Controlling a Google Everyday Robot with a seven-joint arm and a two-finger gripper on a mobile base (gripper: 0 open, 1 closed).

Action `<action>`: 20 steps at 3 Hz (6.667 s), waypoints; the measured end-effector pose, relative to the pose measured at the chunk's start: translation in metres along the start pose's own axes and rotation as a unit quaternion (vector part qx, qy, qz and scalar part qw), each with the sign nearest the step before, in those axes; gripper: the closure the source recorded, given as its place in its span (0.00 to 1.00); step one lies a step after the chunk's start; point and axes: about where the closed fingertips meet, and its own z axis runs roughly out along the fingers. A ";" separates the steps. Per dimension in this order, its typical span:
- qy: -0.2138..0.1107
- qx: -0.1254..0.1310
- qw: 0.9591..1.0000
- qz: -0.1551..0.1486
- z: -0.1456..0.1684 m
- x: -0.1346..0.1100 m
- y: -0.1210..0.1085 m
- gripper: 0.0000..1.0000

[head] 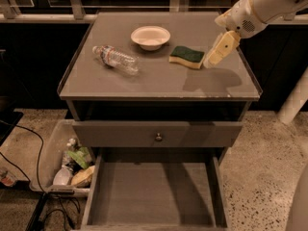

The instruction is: Place sponge into middle drawer

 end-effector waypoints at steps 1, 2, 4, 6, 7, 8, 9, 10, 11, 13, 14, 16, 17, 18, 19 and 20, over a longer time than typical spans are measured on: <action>-0.024 -0.011 0.999 0.022 0.028 0.006 -0.007 0.00; -0.031 -0.032 0.998 0.045 0.060 0.016 -0.008 0.00; -0.044 -0.055 0.994 0.080 0.106 0.028 -0.021 0.00; -0.050 -0.059 0.993 0.090 0.119 0.028 -0.029 0.17; -0.050 -0.059 0.993 0.090 0.119 0.028 -0.029 0.41; -0.050 -0.059 0.993 0.090 0.119 0.028 -0.029 0.64; -0.050 -0.059 0.993 0.090 0.119 0.028 -0.029 0.88; -0.051 -0.056 0.993 0.091 0.117 0.029 -0.029 1.00; -0.057 -0.052 0.993 0.088 0.104 0.032 -0.021 1.00; -0.082 -0.048 0.994 0.055 0.056 0.039 0.034 1.00; -0.091 -0.047 0.994 0.036 0.031 0.046 0.070 1.00; -0.089 -0.043 0.995 0.008 -0.013 0.082 0.152 1.00; -0.066 -0.065 0.995 0.044 -0.008 0.128 0.197 1.00; -0.066 -0.065 0.995 0.044 -0.008 0.128 0.197 1.00; -0.057 -0.077 0.994 0.049 0.014 0.140 0.211 1.00; -0.046 -0.087 0.993 0.061 0.063 0.177 0.240 1.00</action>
Offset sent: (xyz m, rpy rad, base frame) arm 0.0417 0.0179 -0.0833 0.1460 0.1271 -0.0276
